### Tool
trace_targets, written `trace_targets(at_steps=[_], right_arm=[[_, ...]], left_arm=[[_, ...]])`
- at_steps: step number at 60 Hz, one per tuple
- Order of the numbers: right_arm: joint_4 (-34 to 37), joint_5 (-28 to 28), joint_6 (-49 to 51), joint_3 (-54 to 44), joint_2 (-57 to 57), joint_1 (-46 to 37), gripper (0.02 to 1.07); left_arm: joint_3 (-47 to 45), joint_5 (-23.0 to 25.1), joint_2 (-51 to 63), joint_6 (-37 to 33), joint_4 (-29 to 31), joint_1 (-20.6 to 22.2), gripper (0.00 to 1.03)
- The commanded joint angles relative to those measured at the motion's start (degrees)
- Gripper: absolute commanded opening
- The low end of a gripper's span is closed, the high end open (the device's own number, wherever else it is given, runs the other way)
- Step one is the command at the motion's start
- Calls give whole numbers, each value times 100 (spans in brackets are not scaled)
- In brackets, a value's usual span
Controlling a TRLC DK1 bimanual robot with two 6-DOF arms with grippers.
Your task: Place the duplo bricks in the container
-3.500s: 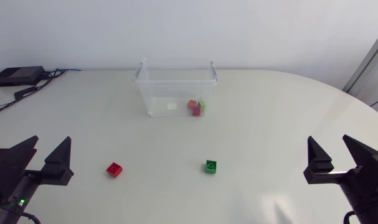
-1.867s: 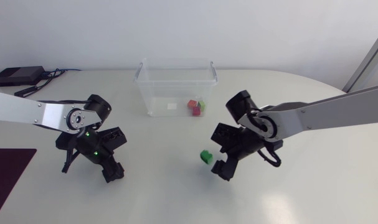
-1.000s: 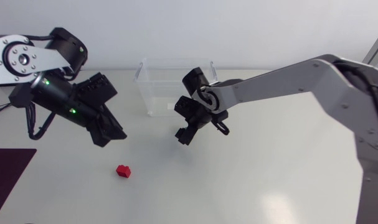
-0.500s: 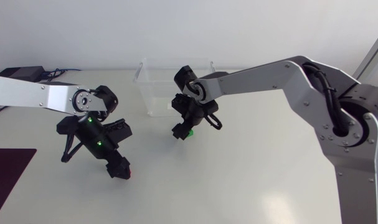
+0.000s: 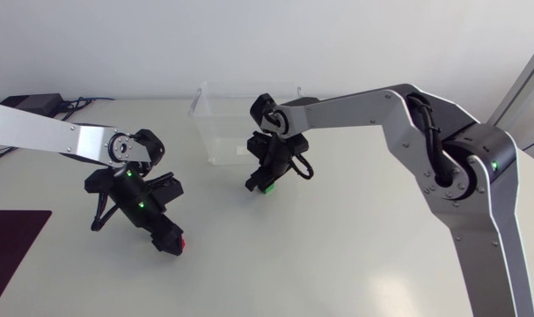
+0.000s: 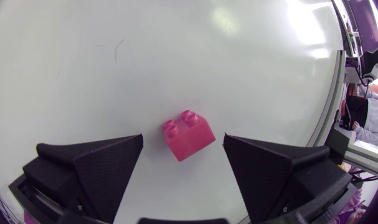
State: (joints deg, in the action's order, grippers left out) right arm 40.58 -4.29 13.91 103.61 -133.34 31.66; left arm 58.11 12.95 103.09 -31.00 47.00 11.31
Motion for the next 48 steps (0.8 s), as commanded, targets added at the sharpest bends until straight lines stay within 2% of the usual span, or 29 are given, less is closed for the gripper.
trace_targets(at_steps=[1,9,11,13,14,15,19,31,42,48], right_arm=[[64,8,-126,-403,168,-116,12],[-94,43,-46,-1194,1099,-63,12],[-94,96,-46,-1344,1354,-55,12],[-94,122,-38,-1458,1636,-55,12],[-94,131,-38,-1484,1732,-55,12],[-85,148,-29,-1511,1873,-63,12],[-6,219,-11,-1493,2321,-90,12],[249,315,-3,-966,2989,-257,12],[231,298,15,-843,3174,-318,12],[38,298,6,-931,3297,-310,12]], left_arm=[[166,-38,238,165,-51,-15,90],[210,-249,484,349,-279,117,88],[192,-337,519,393,-323,170,73],[175,-363,554,543,-376,240,45],[175,-363,563,578,-376,249,37],[175,-363,581,587,-376,258,34],[96,-363,554,587,-306,372,30],[201,-460,-52,587,2,486,29],[904,-469,-579,569,485,486,29],[1757,-539,-632,587,564,539,29]])
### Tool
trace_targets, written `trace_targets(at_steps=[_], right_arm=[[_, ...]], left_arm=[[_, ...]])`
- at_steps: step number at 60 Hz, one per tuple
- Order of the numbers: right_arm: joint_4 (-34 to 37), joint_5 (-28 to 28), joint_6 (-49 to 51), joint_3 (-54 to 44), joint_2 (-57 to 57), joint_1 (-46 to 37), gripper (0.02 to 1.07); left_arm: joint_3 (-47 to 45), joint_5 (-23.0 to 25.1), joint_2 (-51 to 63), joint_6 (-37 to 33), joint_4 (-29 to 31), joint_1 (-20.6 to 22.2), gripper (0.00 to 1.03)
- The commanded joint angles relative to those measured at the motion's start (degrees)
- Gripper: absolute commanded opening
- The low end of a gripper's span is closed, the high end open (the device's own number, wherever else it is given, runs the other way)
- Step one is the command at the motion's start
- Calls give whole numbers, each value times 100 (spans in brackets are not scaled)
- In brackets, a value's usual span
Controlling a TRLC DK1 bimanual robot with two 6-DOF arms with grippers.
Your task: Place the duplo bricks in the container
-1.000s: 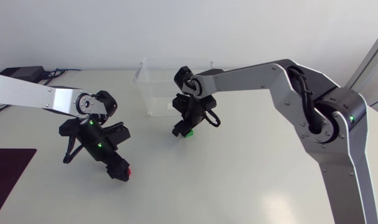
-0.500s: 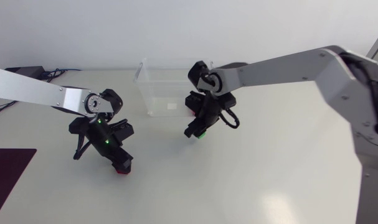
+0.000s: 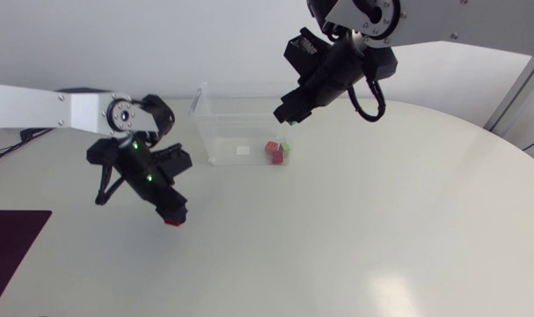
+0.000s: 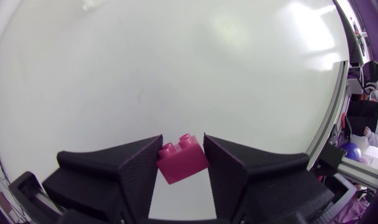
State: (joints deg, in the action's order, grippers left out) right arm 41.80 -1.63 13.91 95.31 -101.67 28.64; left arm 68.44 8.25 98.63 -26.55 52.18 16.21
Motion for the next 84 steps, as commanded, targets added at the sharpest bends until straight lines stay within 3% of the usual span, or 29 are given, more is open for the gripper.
trace_targets(at_steps=[1,12,21,27,30,32,33,35,36,39,42,52,58,64,69,73,77,84], right_arm=[[-137,22,15,-126,147,-17,12],[-436,57,50,32,112,10,12],[-665,93,50,498,-336,-8,12],[-946,172,59,647,-661,10,12],[-1007,198,59,823,-951,36,13],[-1007,224,59,963,-1154,45,17],[-1034,233,68,1016,-1250,62,20],[-1051,347,121,1201,-1461,89,33],[-1042,462,173,1341,-1611,124,50],[-1051,629,244,1596,-1848,150,84],[-902,681,252,1957,-2050,133,100],[-928,629,138,1570,-1268,-78,102],[-1324,629,68,638,24,-149,102],[-1807,857,-38,-460,1430,-175,102],[-2545,1464,85,-1638,2538,-184,102],[-2888,1552,182,-2473,3232,-351,102],[-3354,1569,419,-3475,3883,-544,102],[-4400,1516,419,-5373,5148,-957,102]], left_arm=[[916,-104,-142,150,81,58,29],[3500,-148,807,317,697,295,30],[5794,-166,1967,457,749,410,30],[6743,-192,2653,809,741,304,33],[6937,-271,2934,1029,732,225,43],[6937,-509,3075,1169,670,207,75],[6840,-535,3083,1196,574,199,87],[6594,-614,3039,1213,354,199,101],[6462,-737,2987,1231,248,207,100],[5961,-834,2618,1319,-235,225,100],[5381,-895,2134,1363,-868,216,100],[5205,-895,983,1538,-947,128,100],[4511,-720,-283,1776,-1501,111,100],[3834,-526,-1285,1960,-1571,155,100],[2604,-535,-2252,2013,-1905,199,100],[1778,-755,-2797,2004,-1975,172,100],[617,-1142,-3456,1960,-2538,49,100],[-1553,-1221,-4616,1406,-3628,-197,97]])
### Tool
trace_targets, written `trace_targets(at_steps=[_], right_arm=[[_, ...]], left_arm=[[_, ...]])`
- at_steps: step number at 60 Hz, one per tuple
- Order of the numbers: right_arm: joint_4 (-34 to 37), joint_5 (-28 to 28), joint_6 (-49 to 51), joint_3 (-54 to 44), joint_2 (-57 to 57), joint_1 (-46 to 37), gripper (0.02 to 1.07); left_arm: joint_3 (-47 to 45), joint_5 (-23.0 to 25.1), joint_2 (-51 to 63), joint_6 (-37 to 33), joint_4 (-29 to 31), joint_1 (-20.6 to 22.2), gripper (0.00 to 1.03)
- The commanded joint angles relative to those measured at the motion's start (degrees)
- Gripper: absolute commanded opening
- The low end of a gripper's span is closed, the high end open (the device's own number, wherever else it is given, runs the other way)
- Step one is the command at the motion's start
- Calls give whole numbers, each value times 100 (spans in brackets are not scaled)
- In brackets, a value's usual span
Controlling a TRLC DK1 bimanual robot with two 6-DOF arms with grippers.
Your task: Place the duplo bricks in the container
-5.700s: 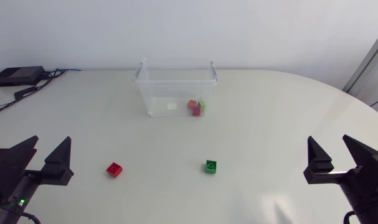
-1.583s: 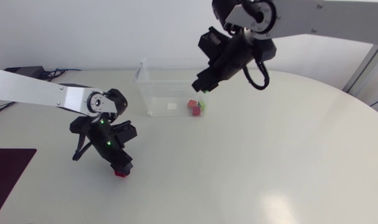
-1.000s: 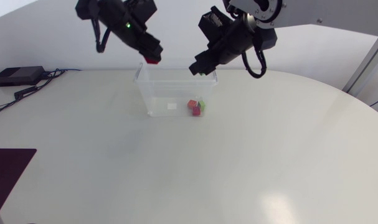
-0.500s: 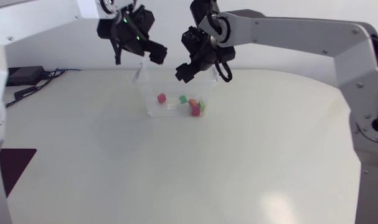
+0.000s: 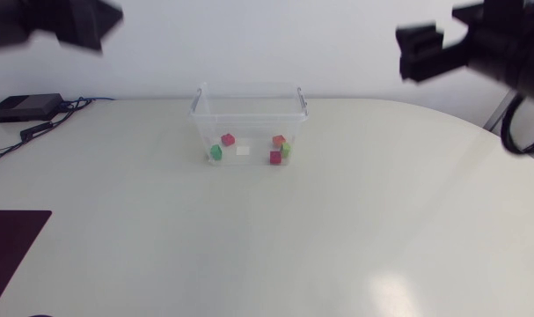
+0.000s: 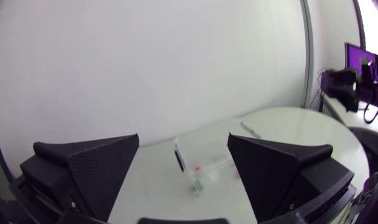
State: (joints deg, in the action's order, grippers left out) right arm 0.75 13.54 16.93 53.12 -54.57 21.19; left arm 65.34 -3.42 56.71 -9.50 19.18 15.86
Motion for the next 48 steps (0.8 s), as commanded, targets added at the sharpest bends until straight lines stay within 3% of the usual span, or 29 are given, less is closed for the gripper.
trace_targets(at_steps=[1,7,16,26,31,32,42,48], right_arm=[[-365,-36,127,-1348,579,-265,102],[-858,-115,179,-2438,1422,-502,102],[-1675,-229,83,-3651,2811,-669,102],[-2158,-115,408,-4451,4015,-871,102],[-1978,-222,225,-4526,4140,-979,102],[-2281,-185,487,-5040,4868,-1100,102],[-2044,-176,-199,-5347,5290,-1214,102],[-1834,-291,-390,-5344,5353,-1320,102]], left_arm=[[-1542,-53,-573,-430,-477,-232,95],[-2922,-89,-1285,-791,-1329,-584,93],[-3933,70,-1997,-439,-2226,-1331,97],[-4759,237,-2814,-114,-2876,-1480,98],[-4913,246,-3062,-22,-2793,-1489,98],[-5207,237,-2788,-149,-3430,-1498,98],[-5849,254,-2788,-70,-4353,-1348,98],[-5943,262,-3073,15,-4156,-1354,99]])
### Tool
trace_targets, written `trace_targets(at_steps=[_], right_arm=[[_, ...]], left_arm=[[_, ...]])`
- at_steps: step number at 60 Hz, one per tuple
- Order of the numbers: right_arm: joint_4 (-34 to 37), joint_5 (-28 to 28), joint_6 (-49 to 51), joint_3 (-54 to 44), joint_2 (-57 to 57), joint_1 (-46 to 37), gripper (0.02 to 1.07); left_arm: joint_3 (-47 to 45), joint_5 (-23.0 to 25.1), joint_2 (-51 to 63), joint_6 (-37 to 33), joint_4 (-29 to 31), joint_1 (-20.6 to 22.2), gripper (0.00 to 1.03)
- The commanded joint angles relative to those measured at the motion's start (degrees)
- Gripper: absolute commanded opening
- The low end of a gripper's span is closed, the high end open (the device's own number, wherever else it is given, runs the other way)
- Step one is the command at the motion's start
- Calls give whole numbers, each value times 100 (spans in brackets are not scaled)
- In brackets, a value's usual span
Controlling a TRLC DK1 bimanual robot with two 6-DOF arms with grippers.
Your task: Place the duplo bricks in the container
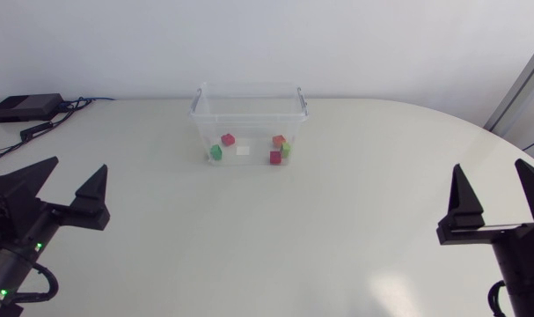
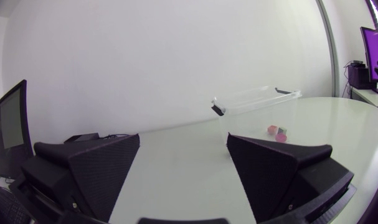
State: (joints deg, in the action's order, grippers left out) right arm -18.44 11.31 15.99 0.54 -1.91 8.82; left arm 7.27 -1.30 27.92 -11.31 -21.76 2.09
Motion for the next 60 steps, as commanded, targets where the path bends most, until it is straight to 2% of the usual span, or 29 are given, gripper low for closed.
trace_targets(at_steps=[1,2,3,60], right_arm=[[113,-85,-316,-85,89,-95,102],[-99,38,-245,-80,130,-21,102],[-81,38,-245,-89,156,-29,102],[1831,-1123,-1590,-54,191,-876,102]], left_arm=[[-145,51,-235,211,-27,19,99],[-489,25,-393,577,-707,-94,99],[-507,25,-419,595,-698,-94,99],[-726,129,-2777,1128,2157,-208,99]])
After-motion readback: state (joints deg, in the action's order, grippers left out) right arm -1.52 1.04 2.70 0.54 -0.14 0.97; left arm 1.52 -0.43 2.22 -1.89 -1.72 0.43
